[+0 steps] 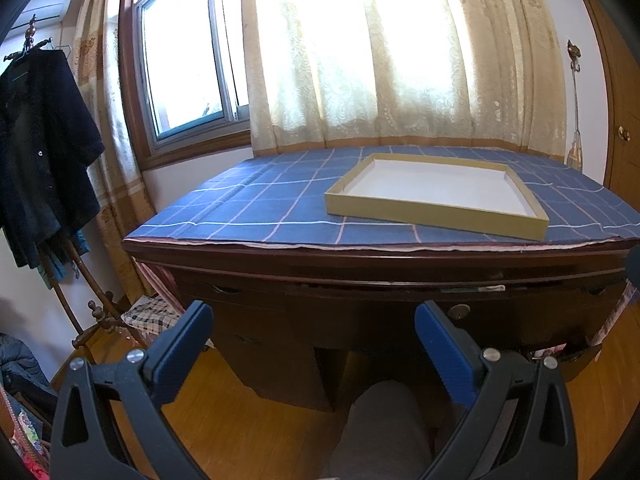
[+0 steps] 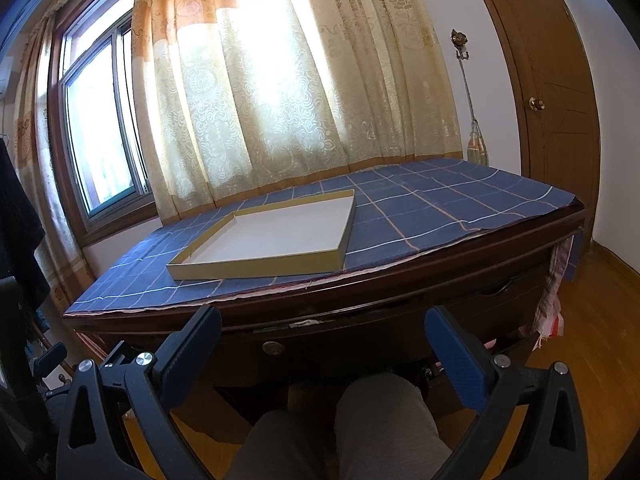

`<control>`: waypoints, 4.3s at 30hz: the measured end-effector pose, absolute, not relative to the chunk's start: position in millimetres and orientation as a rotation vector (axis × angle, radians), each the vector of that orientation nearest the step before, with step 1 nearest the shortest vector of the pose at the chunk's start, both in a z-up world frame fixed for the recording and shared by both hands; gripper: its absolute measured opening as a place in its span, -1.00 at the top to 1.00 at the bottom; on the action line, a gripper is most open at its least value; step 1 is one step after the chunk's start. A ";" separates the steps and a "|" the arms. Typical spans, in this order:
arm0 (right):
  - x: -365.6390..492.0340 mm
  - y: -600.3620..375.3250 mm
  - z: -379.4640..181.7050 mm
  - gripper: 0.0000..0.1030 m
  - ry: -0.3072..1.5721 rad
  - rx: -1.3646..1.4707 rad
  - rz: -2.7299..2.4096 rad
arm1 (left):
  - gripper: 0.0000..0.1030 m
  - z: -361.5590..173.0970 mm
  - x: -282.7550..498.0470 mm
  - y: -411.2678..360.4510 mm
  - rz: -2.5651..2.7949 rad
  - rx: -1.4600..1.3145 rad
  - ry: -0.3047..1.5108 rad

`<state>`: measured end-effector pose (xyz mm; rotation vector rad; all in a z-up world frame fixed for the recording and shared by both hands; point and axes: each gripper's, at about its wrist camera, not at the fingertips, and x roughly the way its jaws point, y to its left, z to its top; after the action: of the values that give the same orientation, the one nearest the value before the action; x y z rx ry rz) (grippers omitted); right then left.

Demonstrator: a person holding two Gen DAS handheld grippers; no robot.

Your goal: Take underwear out of drawer

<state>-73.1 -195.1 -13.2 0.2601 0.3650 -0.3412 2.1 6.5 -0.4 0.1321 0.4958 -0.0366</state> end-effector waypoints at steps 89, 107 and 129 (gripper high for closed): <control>75.6 -240.5 -101.4 -0.99 -0.244 -0.059 -0.582 | -1.00 -81.6 149.6 -9.4 0.066 -0.081 0.111; 61.9 -236.3 -103.9 -0.99 -0.212 -0.063 -0.634 | -1.00 -88.0 129.3 -9.4 0.120 -0.109 0.031; 17.0 -220.2 -101.2 -0.99 -0.155 -0.060 -0.594 | -1.00 -83.1 98.8 -0.8 0.094 0.008 0.129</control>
<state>17.0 -220.2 -101.2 -0.0599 -0.1549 -0.5938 98.8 -0.8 -83.1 0.0082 0.1285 0.0940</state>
